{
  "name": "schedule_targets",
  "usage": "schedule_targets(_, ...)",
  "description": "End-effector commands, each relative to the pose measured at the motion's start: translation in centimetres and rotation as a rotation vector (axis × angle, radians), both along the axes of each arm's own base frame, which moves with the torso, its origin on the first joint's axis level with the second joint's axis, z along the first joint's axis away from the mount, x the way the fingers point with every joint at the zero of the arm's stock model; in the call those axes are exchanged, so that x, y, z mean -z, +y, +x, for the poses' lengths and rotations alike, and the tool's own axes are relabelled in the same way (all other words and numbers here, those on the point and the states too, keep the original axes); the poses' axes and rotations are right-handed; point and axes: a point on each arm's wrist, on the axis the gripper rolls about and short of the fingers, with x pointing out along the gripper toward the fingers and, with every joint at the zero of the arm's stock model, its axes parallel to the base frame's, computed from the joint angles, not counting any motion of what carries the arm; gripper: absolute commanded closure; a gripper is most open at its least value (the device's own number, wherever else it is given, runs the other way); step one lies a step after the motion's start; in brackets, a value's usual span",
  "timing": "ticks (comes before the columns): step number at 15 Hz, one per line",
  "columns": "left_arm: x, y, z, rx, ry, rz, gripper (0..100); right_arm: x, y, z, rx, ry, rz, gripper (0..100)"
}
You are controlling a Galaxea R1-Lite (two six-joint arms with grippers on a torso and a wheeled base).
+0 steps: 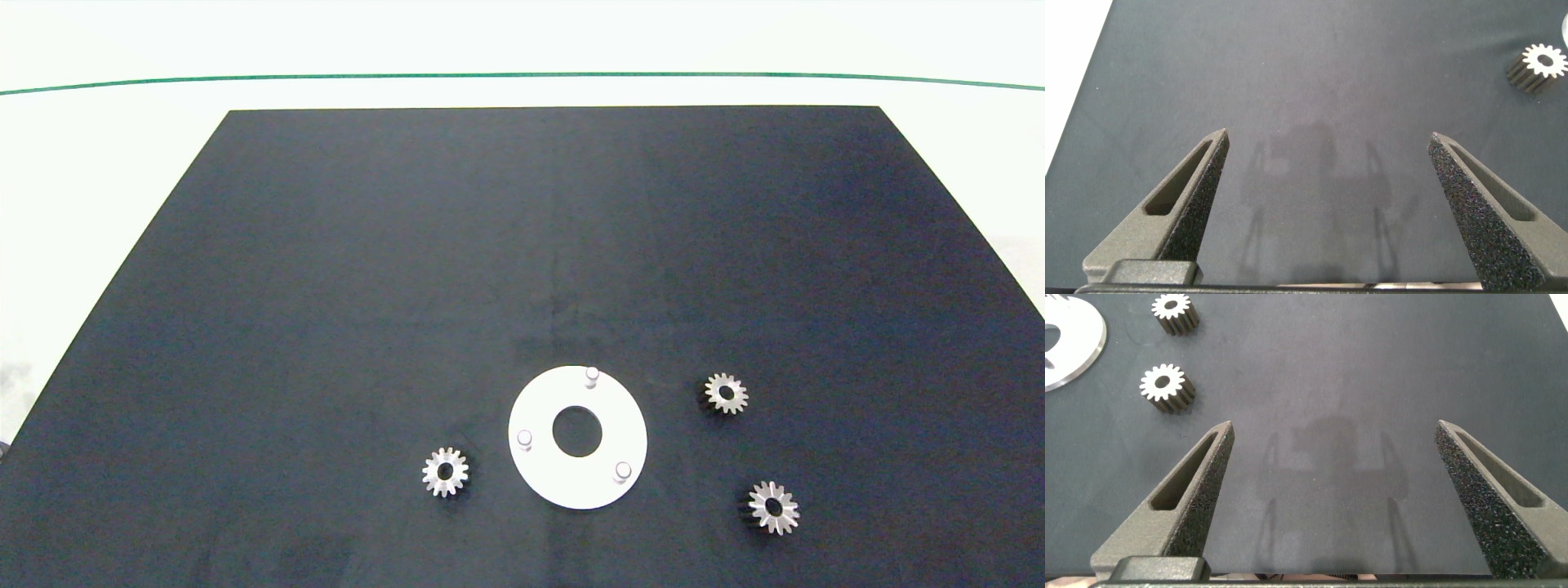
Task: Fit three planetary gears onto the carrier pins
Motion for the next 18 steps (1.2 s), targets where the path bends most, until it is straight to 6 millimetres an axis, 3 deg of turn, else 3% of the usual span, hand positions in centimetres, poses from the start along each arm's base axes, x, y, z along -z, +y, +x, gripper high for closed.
schedule_targets(1, -0.1, 0.0, 0.0, 0.014, -0.001, 0.02, 0, 0.0, 0.0, 0.0, 0.01, 0.001, -0.012, 0)
schedule_targets(2, -0.2, 0.0, 0.0, 0.016, 0.001, 0.026, 0, -0.2, 0.0, -0.1, 0.012, 0.013, -0.021, 0)
schedule_targets(3, -1.6, 0.0, -0.3, 0.028, -0.025, 0.048, 0, -0.9, 0.0, -0.3, 0.012, 0.034, -0.031, 0)
schedule_targets(7, -7.2, 0.1, -1.2, 0.061, 0.135, 0.095, 0, -6.2, 0.0, -1.4, -0.007, 0.129, -0.05, 0)
schedule_targets(10, -7.9, 0.0, -0.3, 0.065, 0.167, 0.135, 0, -8.4, 0.0, -0.4, -0.013, 0.169, -0.1, 0)
schedule_targets(14, -7.9, 0.0, -0.3, 0.064, 0.172, 0.136, 0, -10.3, 0.0, 2.4, -0.024, 0.3, -0.158, 0)
schedule_targets(18, -7.8, 0.0, -0.2, 0.061, 0.18, 0.164, 0, -10.2, 0.2, 4.5, -0.15, 0.422, -0.195, 0)
